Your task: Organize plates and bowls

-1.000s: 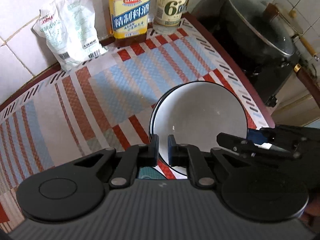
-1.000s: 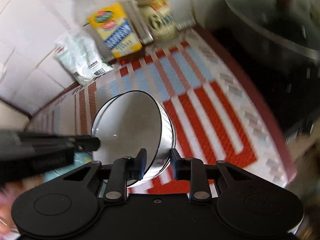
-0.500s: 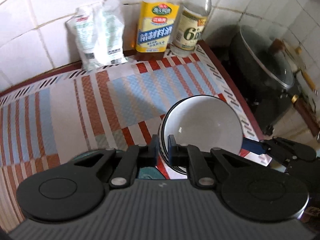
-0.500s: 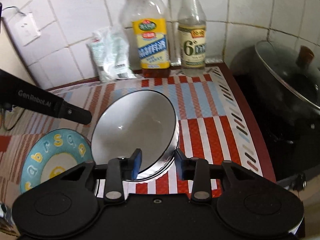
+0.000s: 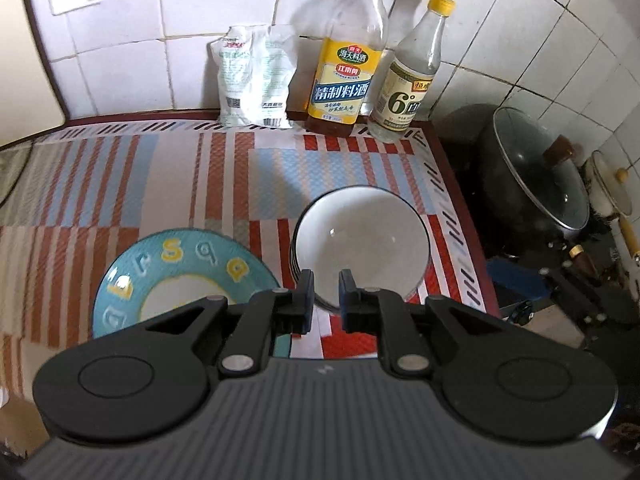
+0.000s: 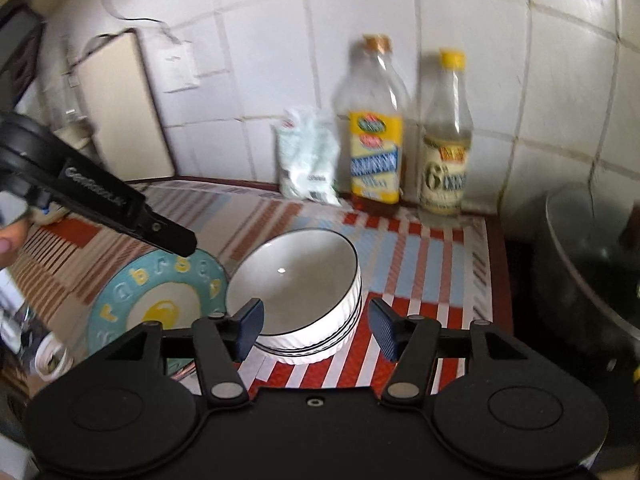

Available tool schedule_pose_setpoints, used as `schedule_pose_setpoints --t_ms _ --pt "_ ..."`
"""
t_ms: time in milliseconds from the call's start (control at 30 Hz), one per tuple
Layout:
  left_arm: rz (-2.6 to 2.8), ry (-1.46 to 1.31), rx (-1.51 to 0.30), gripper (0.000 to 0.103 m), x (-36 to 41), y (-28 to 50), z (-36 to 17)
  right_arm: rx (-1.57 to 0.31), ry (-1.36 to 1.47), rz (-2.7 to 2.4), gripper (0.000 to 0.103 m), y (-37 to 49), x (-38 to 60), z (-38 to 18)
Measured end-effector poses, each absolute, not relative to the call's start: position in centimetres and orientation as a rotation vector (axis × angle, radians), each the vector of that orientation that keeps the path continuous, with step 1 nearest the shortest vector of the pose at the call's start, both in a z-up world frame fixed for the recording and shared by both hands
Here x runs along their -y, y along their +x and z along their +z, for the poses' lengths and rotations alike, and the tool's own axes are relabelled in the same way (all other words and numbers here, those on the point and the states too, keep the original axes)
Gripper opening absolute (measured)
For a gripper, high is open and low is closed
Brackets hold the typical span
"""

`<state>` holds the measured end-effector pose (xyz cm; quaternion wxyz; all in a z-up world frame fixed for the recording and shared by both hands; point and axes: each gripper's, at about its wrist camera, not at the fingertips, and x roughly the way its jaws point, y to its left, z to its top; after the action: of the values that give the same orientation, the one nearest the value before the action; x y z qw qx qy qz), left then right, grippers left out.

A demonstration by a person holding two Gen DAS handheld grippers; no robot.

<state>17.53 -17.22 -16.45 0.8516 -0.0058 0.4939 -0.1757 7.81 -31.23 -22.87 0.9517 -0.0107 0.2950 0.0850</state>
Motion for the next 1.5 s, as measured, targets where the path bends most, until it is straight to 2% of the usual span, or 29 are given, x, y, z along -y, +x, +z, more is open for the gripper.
schedule_pose_setpoints --t_ms 133,300,367,433,467,533,733,933,1267,1500 --pt "-0.323 -0.036 -1.029 0.014 17.9 15.4 -15.7 -0.558 -0.062 0.223 0.063 5.8 31.8 -21.8" --pt "-0.294 -0.084 -0.995 0.021 18.0 12.8 -14.7 -0.523 -0.079 0.253 0.071 3.7 32.3 -21.1" --pt "-0.295 -0.101 -0.973 0.025 17.9 11.8 -14.4 -0.519 -0.095 0.259 0.081 3.0 32.2 -21.3" --pt "-0.293 -0.110 -0.936 0.033 17.7 10.9 -14.2 -0.510 -0.117 0.264 0.091 2.3 32.1 -21.6" --pt "-0.292 -0.115 -0.920 0.036 17.6 10.5 -14.2 -0.494 -0.128 0.264 0.093 1.9 32.1 -21.8" --pt "-0.291 -0.127 -0.905 0.042 17.6 9.8 -14.4 -0.476 -0.148 0.252 0.095 1.3 32.1 -22.3" --pt "-0.292 -0.154 -0.918 0.053 17.5 8.5 -17.3 -0.457 -0.135 0.217 0.099 0.2 33.0 -24.7" --pt "-0.275 -0.225 -0.894 0.066 17.2 7.8 -21.6 -0.450 -0.192 0.204 0.099 1.2 33.6 -29.3" --pt "-0.235 -0.438 -0.947 0.067 15.8 10.1 -27.0 -0.528 -0.112 0.234 0.099 6.3 31.8 -35.9" --pt "-0.247 -0.651 -0.924 0.067 14.8 11.6 -28.0 -0.546 -0.116 0.239 0.099 8.8 30.2 -36.8"
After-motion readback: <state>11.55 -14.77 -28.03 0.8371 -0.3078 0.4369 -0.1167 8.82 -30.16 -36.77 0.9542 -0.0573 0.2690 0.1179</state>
